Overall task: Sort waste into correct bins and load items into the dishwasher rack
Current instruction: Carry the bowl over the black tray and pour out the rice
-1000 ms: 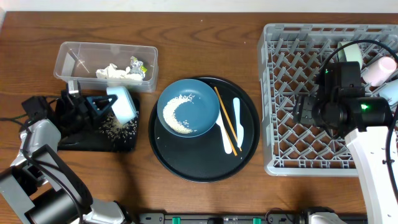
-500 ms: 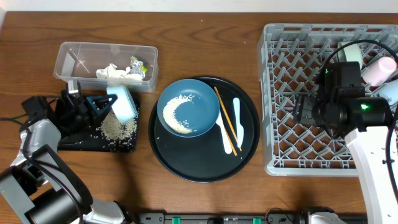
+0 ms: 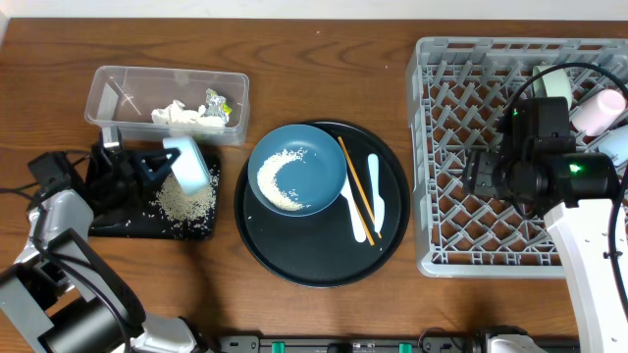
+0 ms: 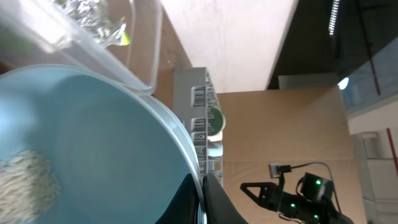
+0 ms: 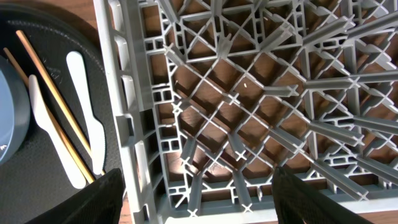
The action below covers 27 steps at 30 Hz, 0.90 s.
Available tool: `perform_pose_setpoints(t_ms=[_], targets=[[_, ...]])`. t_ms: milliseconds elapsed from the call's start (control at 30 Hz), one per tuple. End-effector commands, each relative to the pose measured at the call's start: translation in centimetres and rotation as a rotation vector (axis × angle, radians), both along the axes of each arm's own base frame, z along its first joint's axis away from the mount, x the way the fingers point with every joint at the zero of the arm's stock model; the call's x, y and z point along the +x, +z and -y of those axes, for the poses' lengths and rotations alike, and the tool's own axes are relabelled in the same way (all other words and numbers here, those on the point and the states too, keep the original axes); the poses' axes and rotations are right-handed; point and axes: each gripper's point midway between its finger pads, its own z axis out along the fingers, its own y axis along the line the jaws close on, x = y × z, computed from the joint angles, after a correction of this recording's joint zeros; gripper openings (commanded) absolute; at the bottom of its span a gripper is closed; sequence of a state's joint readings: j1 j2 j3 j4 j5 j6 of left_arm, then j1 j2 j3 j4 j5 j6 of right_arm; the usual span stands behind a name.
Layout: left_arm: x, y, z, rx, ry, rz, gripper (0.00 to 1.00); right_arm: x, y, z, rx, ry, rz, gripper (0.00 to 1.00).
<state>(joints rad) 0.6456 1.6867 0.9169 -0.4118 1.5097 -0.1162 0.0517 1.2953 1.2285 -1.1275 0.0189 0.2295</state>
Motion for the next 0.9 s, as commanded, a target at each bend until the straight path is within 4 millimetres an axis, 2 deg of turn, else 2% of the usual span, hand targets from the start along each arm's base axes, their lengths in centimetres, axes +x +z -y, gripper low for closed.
perform_pose_setpoints(t_ms=[0, 33, 67, 100, 133, 167, 200, 233, 267, 300, 333, 400, 533, 600, 700, 767, 867], targets=[[0.1, 0.6, -0.4, -0.006, 0.010, 0.002, 0.06, 0.0, 0.1, 0.3, -0.011, -0.001, 0.002, 0.72], [0.2, -0.1, -0.7, -0.008, 0.034, -0.066, 0.06, 0.0, 0.1, 0.3, -0.010, -0.001, 0.003, 0.72], [0.2, 0.2, -0.6, -0.043, 0.029, -0.073, 0.06, 0.0, 0.1, 0.3, -0.010, -0.001, 0.004, 0.72], [0.0, 1.6, -0.3, -0.068, -0.004, 0.015, 0.06, 0.0, 0.1, 0.3, -0.010, -0.001, 0.003, 0.72], [0.1, 1.6, -0.2, -0.057, -0.006, 0.021, 0.06, 0.0, 0.1, 0.3, -0.011, -0.001, 0.002, 0.72], [0.2, 1.3, -0.4, -0.031, 0.004, 0.015, 0.06, 0.0, 0.1, 0.3, -0.011, -0.001, 0.001, 0.72], [0.5, 0.0, -0.8, -0.025, 0.043, -0.088, 0.06, 0.0, 0.1, 0.3, -0.011, -0.001, 0.002, 0.72], [0.4, 0.3, -0.9, -0.068, 0.046, -0.117, 0.06, 0.0, 0.1, 0.3, -0.011, -0.001, 0.002, 0.72], [0.3, 1.7, -0.6, -0.108, 0.010, -0.046, 0.06, 0.0, 0.1, 0.3, -0.011, 0.000, 0.001, 0.72], [0.3, 1.9, -0.6, -0.103, 0.007, -0.033, 0.06, -0.1, 0.1, 0.3, -0.011, 0.000, -0.001, 0.72], [0.4, 1.7, -0.7, -0.090, 0.015, -0.040, 0.06, -0.1, 0.1, 0.3, -0.011, 0.000, -0.003, 0.72], [0.7, 0.4, -1.1, -0.109, 0.065, -0.174, 0.06, -0.1, 0.1, 0.3, -0.011, 0.000, -0.003, 0.72], [0.9, 0.9, -1.4, -0.154, 0.066, -0.191, 0.06, -0.1, 0.1, 0.3, -0.011, -0.001, -0.002, 0.72], [0.9, 1.7, -1.3, -0.154, 0.044, -0.138, 0.06, -0.1, 0.1, 0.3, -0.011, 0.000, -0.002, 0.72], [1.0, 1.0, -1.5, -0.176, 0.073, -0.216, 0.06, -0.1, 0.1, 0.3, -0.011, 0.000, -0.002, 0.72], [1.0, 2.2, -1.3, -0.150, 0.029, -0.099, 0.06, -0.1, 0.0, 0.3, -0.011, 0.000, -0.005, 0.72], [1.0, 2.4, -1.2, -0.137, 0.019, -0.067, 0.06, -0.2, 0.0, 0.3, -0.011, 0.000, -0.005, 0.72]])
